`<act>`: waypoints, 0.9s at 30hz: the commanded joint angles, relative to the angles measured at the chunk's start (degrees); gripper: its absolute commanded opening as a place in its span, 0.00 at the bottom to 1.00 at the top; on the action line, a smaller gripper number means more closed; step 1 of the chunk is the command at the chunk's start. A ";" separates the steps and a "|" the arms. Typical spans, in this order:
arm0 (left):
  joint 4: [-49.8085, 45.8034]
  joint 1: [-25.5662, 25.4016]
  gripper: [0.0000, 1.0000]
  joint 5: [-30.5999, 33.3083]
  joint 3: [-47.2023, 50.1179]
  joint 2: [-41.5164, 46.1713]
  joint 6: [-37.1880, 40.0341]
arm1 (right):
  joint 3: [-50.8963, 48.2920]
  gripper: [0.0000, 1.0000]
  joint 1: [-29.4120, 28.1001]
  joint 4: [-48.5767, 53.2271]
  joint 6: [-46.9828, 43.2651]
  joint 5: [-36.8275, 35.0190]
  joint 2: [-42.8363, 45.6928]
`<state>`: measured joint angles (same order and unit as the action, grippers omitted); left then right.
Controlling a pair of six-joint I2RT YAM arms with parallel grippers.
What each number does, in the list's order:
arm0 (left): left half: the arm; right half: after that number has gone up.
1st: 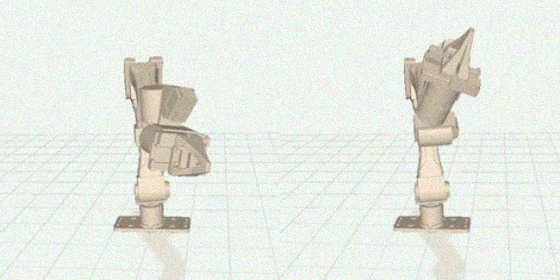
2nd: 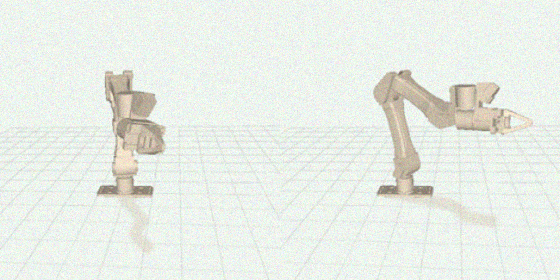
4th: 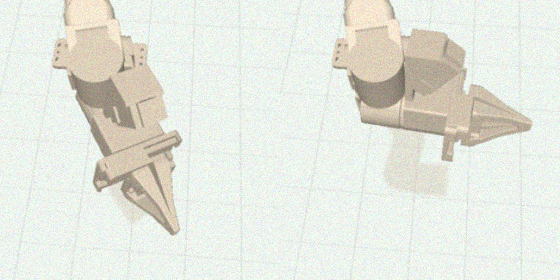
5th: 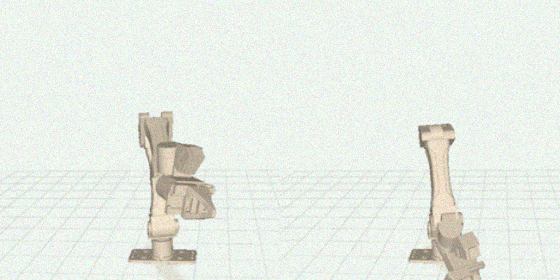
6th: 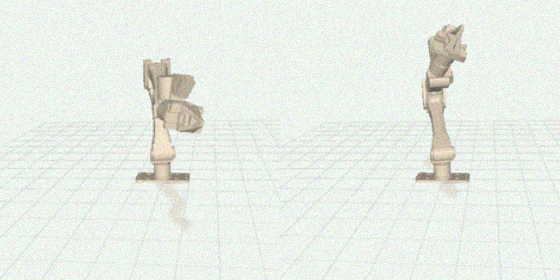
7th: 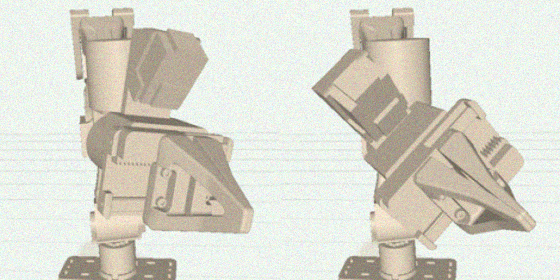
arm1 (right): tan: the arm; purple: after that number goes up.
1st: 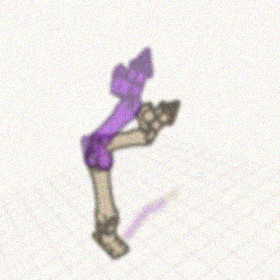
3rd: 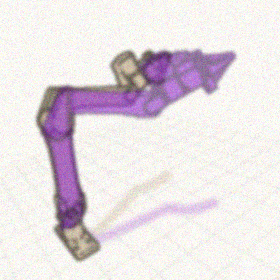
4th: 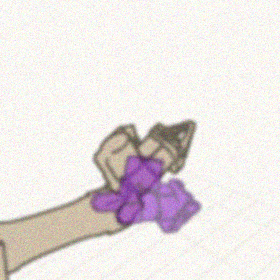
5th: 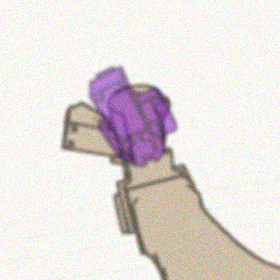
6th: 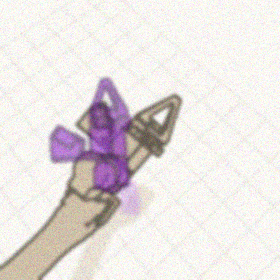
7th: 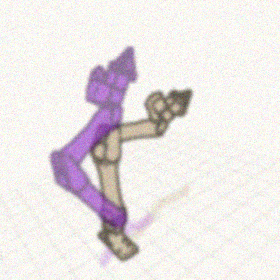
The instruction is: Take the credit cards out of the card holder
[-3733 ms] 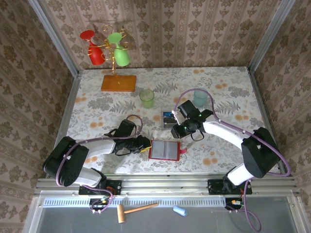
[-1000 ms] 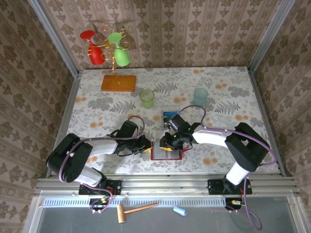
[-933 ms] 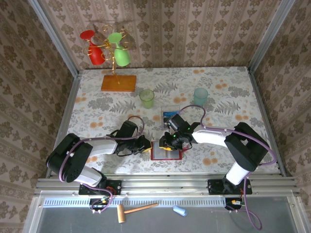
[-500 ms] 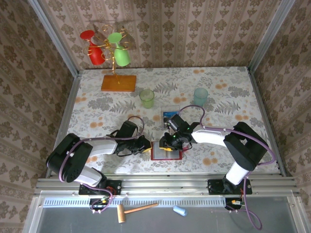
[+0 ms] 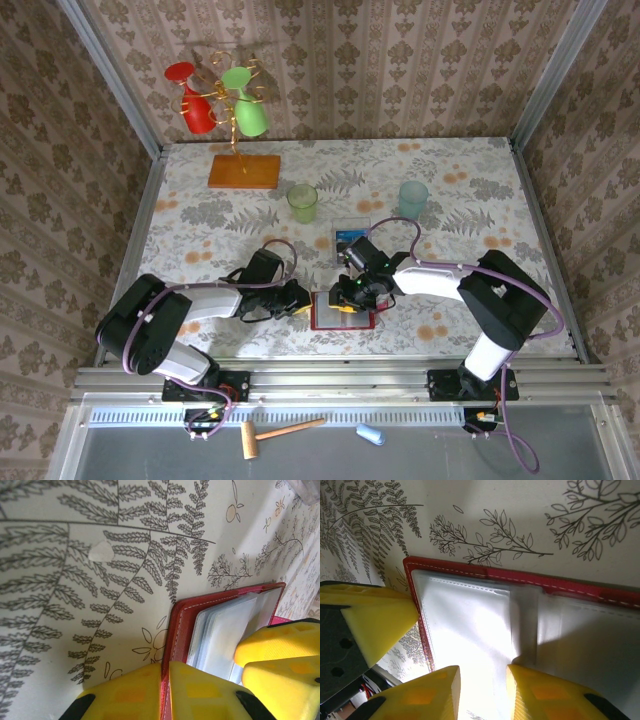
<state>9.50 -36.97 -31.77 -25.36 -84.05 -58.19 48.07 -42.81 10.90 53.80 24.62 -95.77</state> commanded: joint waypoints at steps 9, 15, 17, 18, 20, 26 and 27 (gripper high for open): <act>-1.81 0.39 0.14 -0.57 0.37 -0.47 1.61 | -0.40 0.30 -0.24 2.20 -0.89 -2.38 1.53; -2.65 0.39 0.14 -0.22 0.32 0.42 1.50 | -1.09 0.29 0.44 2.08 -1.29 -2.63 1.93; -3.10 0.36 0.14 -0.13 0.15 0.72 1.59 | -1.30 0.29 0.67 1.83 -1.41 -2.44 1.88; -3.49 0.36 0.14 -0.01 0.05 0.88 1.60 | -1.40 0.30 0.71 1.67 -1.42 -2.32 1.88; -4.07 0.40 0.14 0.12 -0.21 1.27 1.68 | -1.66 0.29 0.86 1.38 -1.54 -2.19 1.92; -5.73 0.33 0.14 0.52 -0.98 2.27 1.77 | -2.84 0.29 1.47 0.14 -1.55 -1.53 1.83; -5.97 0.24 0.14 0.70 -1.08 2.55 1.74 | -2.98 0.29 1.53 0.09 -1.59 -1.42 1.81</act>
<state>7.01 -36.97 -31.66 -25.45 -82.98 -57.78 46.57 -41.76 10.39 52.82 23.86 -94.87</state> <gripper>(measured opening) 0.138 0.290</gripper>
